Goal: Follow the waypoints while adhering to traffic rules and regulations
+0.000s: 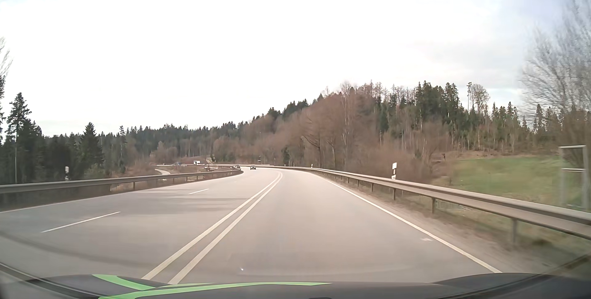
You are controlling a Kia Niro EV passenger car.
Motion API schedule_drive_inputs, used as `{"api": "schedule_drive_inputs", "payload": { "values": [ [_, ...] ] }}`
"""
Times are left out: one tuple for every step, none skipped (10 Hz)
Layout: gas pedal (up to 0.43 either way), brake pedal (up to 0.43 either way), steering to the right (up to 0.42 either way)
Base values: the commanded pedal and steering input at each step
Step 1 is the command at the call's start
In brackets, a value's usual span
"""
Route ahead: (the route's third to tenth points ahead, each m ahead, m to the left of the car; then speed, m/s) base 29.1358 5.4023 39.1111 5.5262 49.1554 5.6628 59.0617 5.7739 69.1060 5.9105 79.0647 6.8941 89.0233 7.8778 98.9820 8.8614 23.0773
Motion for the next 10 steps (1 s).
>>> {"api": "schedule_drive_inputs", "payload": {
  "values": [
    [0.087, 0.000, 0.001],
    [0.087, 0.000, 0.001],
    [0.087, 0.000, 0.001],
    [0.087, 0.000, 0.001],
    [0.087, 0.000, 0.000],
    [0.087, 0.000, 0.000],
    [0.087, 0.000, 0.000],
    [0.087, 0.000, 0.000],
    [0.087, 0.000, 0.000],
    [0.098, 0.000, 0.000]
  ]
}}
